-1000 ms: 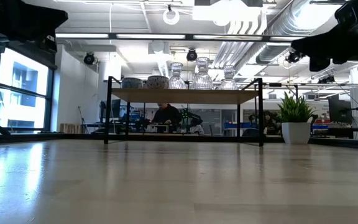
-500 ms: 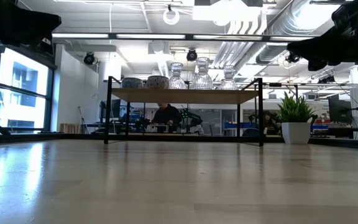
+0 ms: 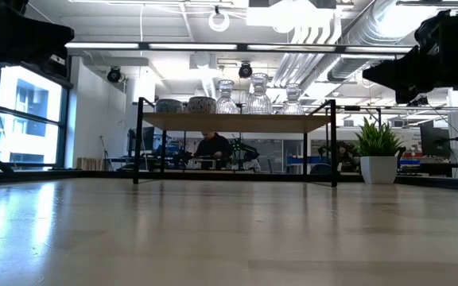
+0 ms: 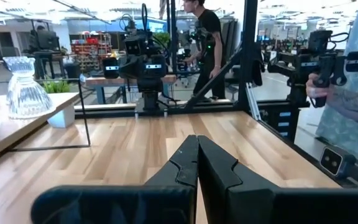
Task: Pick & Place candle stick holders
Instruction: Return to Home Position
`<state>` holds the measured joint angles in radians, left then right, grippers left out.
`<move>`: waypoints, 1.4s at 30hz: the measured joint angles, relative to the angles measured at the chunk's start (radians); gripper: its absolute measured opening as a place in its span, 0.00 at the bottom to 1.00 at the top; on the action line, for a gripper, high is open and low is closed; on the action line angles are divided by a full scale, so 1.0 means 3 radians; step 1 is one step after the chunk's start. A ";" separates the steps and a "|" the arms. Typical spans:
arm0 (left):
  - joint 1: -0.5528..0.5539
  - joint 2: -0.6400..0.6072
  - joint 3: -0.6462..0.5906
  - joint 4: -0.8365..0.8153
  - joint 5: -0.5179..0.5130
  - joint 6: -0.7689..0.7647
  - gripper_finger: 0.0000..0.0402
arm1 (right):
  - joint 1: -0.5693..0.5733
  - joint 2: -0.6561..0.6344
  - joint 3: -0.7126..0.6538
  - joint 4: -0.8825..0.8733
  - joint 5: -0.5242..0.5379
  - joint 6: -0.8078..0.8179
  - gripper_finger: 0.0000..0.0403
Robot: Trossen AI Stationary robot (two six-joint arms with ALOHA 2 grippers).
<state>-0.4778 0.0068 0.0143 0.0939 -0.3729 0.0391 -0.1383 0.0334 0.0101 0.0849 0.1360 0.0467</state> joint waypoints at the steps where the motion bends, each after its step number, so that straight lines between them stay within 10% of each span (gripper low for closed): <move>1: 0.0000 0.0001 0.0000 0.0009 0.0001 0.0000 0.00 | 0.0000 0.0000 0.0000 0.0000 -0.0001 -0.0001 0.00; 42: 0.0000 0.0004 0.0000 -0.0129 -0.0169 -0.0234 0.00 | 0.0004 0.0019 0.0001 -0.0192 -0.0280 0.0080 0.02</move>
<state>-0.4778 0.0078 0.0144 0.0551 -0.4236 -0.0311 -0.1371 0.0391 0.0105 0.0273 0.0521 0.0708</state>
